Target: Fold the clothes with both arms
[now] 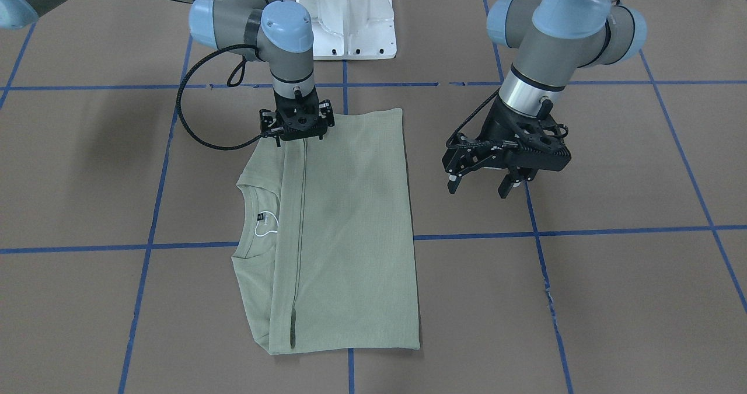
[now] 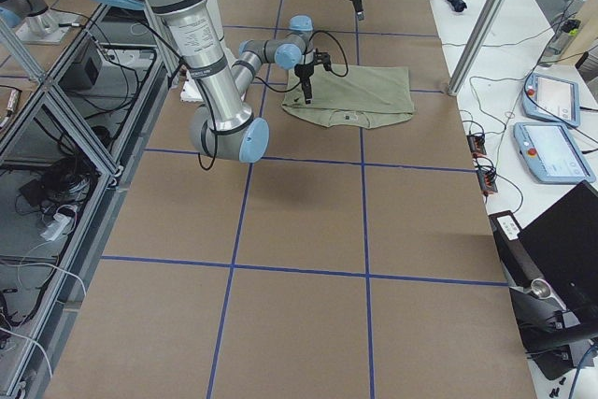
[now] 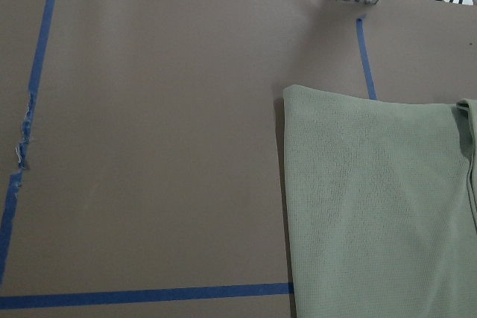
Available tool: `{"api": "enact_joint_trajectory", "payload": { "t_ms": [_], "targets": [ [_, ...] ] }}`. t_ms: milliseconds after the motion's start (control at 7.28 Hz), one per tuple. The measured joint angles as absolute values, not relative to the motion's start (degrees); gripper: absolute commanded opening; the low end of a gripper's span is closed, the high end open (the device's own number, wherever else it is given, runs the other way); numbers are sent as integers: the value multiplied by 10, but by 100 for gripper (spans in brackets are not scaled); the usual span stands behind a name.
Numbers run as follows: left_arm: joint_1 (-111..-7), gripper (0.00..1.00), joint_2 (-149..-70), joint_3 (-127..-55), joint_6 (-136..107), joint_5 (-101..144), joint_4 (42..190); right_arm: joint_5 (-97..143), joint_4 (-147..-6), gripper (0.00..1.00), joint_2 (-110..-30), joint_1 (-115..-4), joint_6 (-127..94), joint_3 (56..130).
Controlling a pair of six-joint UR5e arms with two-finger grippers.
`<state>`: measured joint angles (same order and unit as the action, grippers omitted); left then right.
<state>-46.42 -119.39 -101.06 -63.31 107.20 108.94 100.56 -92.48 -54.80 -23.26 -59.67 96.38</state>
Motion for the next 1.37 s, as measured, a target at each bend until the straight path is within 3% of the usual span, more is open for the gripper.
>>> {"api": "enact_joint_trajectory", "payload": {
  "t_ms": [687,1373],
  "targets": [
    [-461,100,-1194,-1004,-636,1072,1093,1014,-932,100,-561,-235,-585,949],
    [-451,100,-1194,-1002,-642,1071,1095,1041,-950,100,-602,-259,-573,997]
  ]
}}
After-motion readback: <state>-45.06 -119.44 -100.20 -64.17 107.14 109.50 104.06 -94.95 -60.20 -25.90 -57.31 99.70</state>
